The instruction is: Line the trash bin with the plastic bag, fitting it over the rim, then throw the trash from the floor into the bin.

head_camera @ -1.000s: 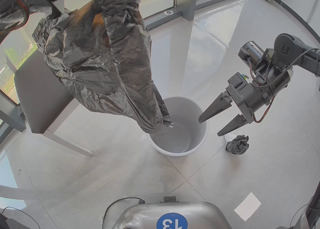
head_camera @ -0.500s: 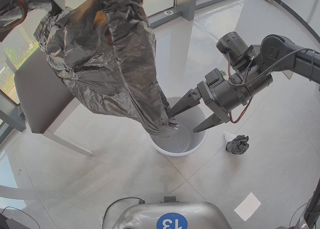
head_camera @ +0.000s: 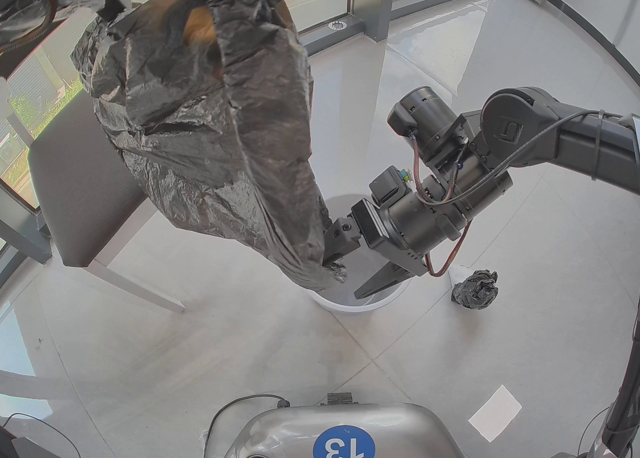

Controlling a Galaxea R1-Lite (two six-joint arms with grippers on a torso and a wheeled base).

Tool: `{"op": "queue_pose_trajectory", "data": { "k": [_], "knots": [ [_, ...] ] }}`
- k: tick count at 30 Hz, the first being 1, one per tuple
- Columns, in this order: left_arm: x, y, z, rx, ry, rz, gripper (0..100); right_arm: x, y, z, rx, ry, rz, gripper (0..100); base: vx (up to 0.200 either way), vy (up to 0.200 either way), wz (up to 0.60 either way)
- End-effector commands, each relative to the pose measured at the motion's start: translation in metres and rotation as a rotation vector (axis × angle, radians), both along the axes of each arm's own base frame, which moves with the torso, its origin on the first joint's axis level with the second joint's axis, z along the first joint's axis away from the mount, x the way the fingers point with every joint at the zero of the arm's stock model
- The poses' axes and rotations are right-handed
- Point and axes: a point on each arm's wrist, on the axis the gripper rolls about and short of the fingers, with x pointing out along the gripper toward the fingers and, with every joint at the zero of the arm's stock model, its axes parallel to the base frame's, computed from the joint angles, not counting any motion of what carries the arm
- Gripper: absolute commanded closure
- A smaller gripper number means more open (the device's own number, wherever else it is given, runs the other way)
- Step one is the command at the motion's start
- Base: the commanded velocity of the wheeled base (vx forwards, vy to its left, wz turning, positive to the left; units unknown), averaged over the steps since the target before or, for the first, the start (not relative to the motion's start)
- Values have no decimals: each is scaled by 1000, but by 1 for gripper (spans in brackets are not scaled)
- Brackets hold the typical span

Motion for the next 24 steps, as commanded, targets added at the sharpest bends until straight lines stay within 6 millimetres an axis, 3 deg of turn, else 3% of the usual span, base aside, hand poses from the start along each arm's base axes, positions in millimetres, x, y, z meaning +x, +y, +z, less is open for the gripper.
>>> {"op": "queue_pose_trajectory", "data": {
  "k": [1,2,14,24],
  "knots": [
    [0,0,0,0,1,0,100,1,5,-7,-13,15,8,0,0,0,0],
    [0,0,0,-2,-2,0,100,1,6,-9,-16,20,11,100,0,0,0],
    [1,0,3,-23,1,0,100,-1,5,-7,-19,26,9,100,0,0,0],
    [4,-1,-3,-8,25,19,100,-13,-23,12,-62,67,-18,100,0,0,0]
  ]
}}
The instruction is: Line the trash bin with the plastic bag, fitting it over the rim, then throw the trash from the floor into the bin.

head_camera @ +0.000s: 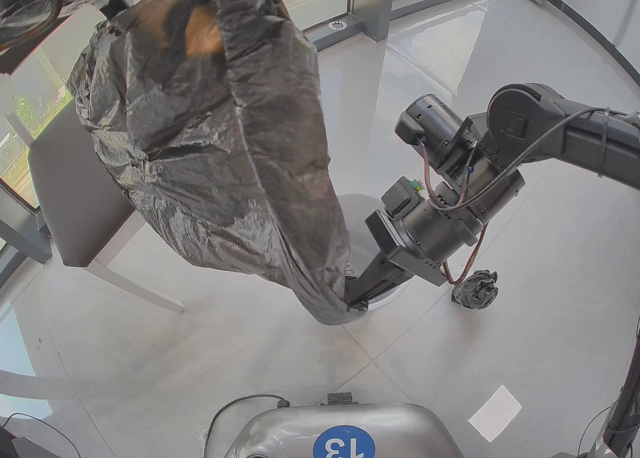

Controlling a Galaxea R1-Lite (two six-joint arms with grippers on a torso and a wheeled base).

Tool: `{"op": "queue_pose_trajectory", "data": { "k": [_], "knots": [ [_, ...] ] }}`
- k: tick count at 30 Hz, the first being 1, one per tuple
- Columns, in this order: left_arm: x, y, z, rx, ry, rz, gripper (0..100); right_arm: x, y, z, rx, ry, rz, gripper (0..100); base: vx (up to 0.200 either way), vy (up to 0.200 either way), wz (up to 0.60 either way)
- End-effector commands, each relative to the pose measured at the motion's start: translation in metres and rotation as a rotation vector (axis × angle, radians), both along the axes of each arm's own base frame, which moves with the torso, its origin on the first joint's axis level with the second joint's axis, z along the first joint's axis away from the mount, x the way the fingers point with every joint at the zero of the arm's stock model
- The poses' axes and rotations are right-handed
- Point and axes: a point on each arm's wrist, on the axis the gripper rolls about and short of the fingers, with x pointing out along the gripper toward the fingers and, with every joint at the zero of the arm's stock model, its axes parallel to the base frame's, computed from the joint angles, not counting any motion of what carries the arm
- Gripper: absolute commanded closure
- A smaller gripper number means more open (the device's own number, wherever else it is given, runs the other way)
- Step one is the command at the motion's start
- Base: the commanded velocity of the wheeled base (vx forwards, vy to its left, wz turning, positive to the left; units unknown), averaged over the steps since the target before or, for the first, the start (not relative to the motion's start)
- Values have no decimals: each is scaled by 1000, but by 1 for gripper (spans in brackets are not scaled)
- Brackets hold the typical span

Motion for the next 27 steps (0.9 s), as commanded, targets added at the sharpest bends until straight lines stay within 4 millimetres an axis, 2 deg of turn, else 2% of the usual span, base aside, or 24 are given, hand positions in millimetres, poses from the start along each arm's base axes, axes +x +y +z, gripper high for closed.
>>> {"op": "queue_pose_trajectory", "data": {
  "k": [1,4,5,7,11,27],
  "knots": [
    [5,-2,-6,17,23,12,100,-4,-26,20,0,-16,-37,100,0,0,0],
    [13,-7,-13,25,72,33,100,-5,-48,29,-24,-28,-67,100,0,0,0],
    [13,-7,-13,25,72,33,100,-5,-48,29,-24,-28,-67,100,0,0,0],
    [24,-15,-18,28,129,72,100,-8,-65,35,-102,-71,-98,100,0,0,0],
    [38,-25,-27,49,169,104,100,-12,-77,41,-169,-114,-118,100,0,0,0],
    [79,-55,-52,109,238,187,100,-22,-110,60,-219,-212,-129,100,0,0,0]
  ]
}}
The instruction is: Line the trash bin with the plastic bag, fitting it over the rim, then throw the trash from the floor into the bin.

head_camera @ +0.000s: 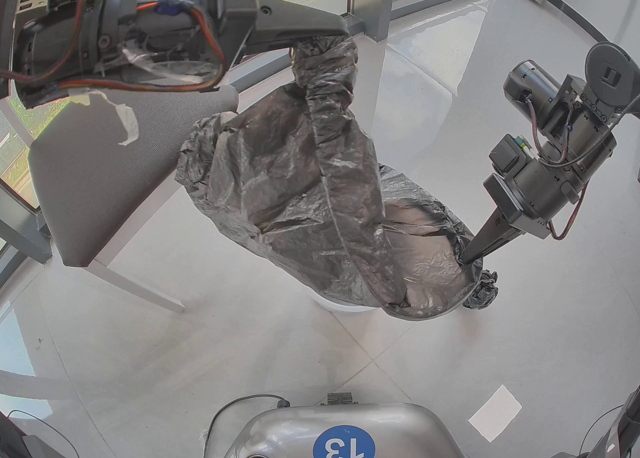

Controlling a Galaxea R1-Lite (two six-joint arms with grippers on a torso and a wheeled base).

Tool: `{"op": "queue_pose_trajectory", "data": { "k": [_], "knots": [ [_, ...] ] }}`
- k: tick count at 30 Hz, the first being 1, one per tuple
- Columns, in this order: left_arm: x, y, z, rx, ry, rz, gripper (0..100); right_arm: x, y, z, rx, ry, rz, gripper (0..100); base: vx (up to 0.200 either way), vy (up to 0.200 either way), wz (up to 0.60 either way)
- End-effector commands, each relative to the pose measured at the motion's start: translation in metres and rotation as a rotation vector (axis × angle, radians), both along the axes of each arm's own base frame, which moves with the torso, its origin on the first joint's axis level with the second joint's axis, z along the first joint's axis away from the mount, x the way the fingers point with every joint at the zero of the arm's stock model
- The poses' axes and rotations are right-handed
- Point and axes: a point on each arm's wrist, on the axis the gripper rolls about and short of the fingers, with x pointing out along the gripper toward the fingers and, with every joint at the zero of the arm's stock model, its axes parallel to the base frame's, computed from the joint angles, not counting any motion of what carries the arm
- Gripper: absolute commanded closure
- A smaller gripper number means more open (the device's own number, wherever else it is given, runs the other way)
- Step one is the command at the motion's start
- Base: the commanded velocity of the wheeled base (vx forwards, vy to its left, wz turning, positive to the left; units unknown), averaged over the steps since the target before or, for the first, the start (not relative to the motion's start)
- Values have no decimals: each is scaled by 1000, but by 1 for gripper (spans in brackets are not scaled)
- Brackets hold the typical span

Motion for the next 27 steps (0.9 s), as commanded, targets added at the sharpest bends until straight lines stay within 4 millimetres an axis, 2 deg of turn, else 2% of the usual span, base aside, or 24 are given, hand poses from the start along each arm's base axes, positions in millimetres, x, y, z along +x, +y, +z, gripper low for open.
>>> {"op": "queue_pose_trajectory", "data": {
  "k": [1,12,14,21,27],
  "knots": [
    [20,-13,-11,24,29,17,100,-3,-10,5,-31,-27,-10,100,0,0,0],
    [55,-31,-34,65,75,69,100,5,-33,3,-130,-81,-30,100,0,0,0],
    [70,-38,-40,65,78,77,100,8,-38,3,-144,-95,-28,100,0,0,0],
    [94,-54,-53,62,99,81,100,15,-36,-3,-161,-105,-28,100,0,0,0],
    [113,-67,-69,68,131,85,100,28,-34,-18,-176,-71,-15,100,0,0,0]
  ]
}}
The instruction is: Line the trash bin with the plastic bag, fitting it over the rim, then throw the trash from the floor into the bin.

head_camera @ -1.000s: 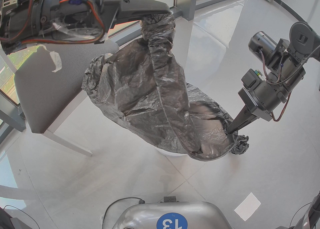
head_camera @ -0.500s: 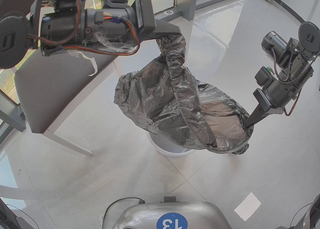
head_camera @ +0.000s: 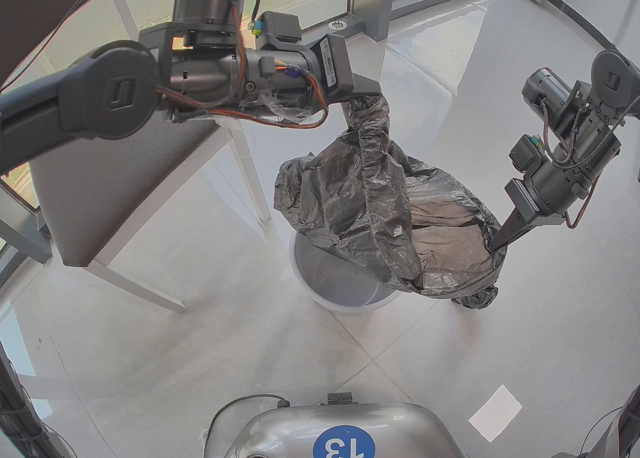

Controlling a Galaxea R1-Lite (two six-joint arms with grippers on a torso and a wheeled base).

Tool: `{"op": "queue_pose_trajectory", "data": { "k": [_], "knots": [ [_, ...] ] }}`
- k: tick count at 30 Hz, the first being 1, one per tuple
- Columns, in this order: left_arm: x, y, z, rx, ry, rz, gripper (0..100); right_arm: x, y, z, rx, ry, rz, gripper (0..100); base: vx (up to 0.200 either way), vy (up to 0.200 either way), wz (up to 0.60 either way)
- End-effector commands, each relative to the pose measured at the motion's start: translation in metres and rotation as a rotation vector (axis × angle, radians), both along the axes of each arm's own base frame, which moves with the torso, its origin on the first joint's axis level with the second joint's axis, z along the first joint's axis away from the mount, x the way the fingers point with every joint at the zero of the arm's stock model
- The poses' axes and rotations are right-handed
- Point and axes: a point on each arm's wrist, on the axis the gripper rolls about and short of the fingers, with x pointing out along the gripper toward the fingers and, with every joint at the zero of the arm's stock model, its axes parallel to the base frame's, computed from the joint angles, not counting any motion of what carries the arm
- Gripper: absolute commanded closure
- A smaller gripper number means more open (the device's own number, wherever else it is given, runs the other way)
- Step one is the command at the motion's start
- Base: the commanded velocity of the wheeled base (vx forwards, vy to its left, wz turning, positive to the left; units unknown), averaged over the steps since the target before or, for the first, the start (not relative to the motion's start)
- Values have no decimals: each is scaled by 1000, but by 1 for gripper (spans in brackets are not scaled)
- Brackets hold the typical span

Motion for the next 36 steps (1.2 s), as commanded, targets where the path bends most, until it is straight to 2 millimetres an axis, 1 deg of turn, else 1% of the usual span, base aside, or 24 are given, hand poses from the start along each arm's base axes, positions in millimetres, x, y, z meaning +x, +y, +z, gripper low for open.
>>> {"op": "queue_pose_trajectory", "data": {
  "k": [1,4,5,7,8,9,14,15,16,20,23,25,26,30,34,36],
  "knots": [
    [22,-14,-22,14,55,6,100,12,3,-14,-14,39,3,100,0,0,0],
    [26,-17,-25,8,68,9,100,14,3,-16,-14,39,2,100,0,0,0],
    [32,-19,-30,11,75,13,100,17,3,-19,-15,43,3,100,0,0,0],
    [38,-18,-32,8,73,20,100,18,4,-20,-15,45,5,100,0,0,0],
    [38,-18,-32,8,73,20,100,18,4,-20,-15,45,5,100,0,0,0],
    [44,-19,-38,10,79,25,100,19,4,-23,-18,51,4,100,0,0,0],
    [55,-23,-52,10,118,37,100,21,4,-25,-21,60,3,100,0,0,0],
    [55,-23,-52,10,118,37,100,21,4,-25,-21,60,3,100,0,0,0],
    [59,-26,-58,-3,137,42,100,21,4,-26,-22,61,6,100,0,0,0],
    [69,-32,-71,-22,153,49,100,23,2,-27,-24,67,-2,100,0,0,0],
    [78,-33,-79,-24,153,57,100,23,2,-27,-25,71,-1,100,0,0,0],
    [80,-34,-82,-24,154,58,100,23,2,-27,-25,71,-1,100,0,0,0],
    [84,-36,-88,-23,156,57,100,22,2,-27,-26,73,1,100,0,0,0],
    [91,-39,-98,-28,150,58,100,23,4,-29,-27,75,7,100,0,0,0],
    [98,-33,-100,-35,141,74,100,26,6,-34,-36,85,30,100,0,0,0],
    [104,-22,-100,-36,141,99,100,30,10,-41,-47,93,46,100,0,0,0]
  ]
}}
